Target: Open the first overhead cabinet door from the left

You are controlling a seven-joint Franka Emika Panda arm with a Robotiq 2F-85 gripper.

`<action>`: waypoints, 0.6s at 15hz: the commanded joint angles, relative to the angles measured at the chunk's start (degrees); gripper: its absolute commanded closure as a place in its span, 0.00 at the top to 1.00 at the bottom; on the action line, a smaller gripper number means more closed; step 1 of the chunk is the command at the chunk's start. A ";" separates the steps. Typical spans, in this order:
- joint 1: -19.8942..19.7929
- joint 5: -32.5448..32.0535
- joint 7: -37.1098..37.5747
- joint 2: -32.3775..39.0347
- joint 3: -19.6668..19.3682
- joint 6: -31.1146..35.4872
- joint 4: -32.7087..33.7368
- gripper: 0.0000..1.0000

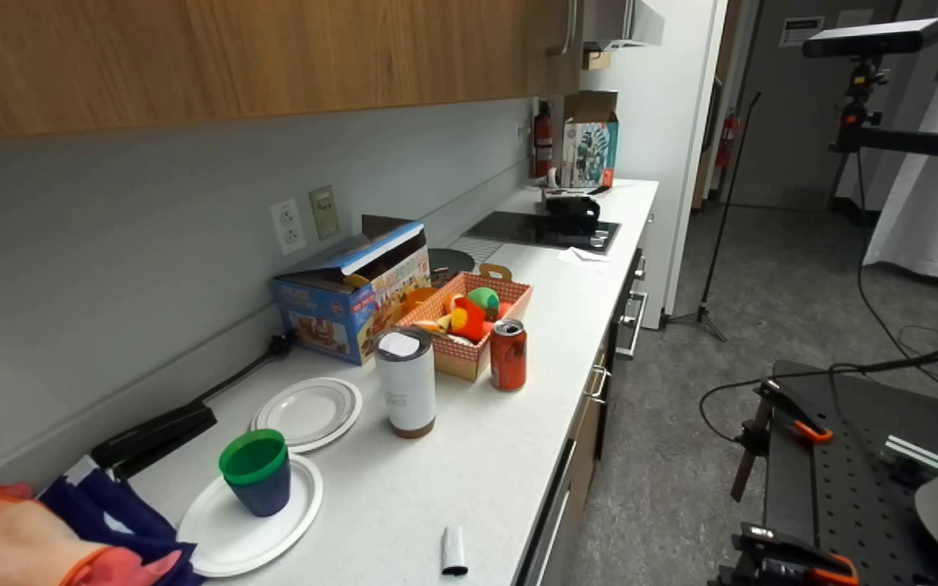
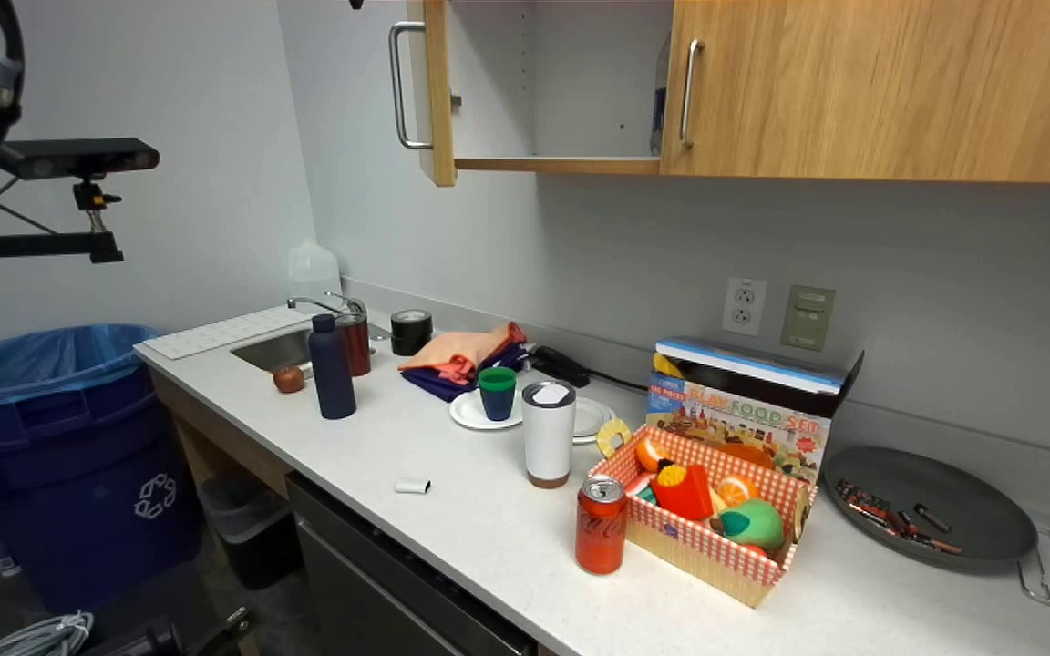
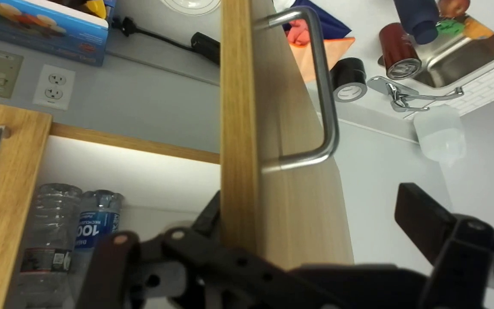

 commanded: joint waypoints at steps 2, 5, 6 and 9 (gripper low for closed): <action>1.53 -2.66 6.14 -8.60 5.17 6.98 -8.91 1.00; 2.70 -5.56 10.78 -11.40 7.27 9.07 -11.43 1.00; 3.45 -6.26 12.22 -12.10 7.61 9.09 -11.86 1.00; 5.54 -7.37 15.97 -13.62 8.40 8.27 -12.26 1.00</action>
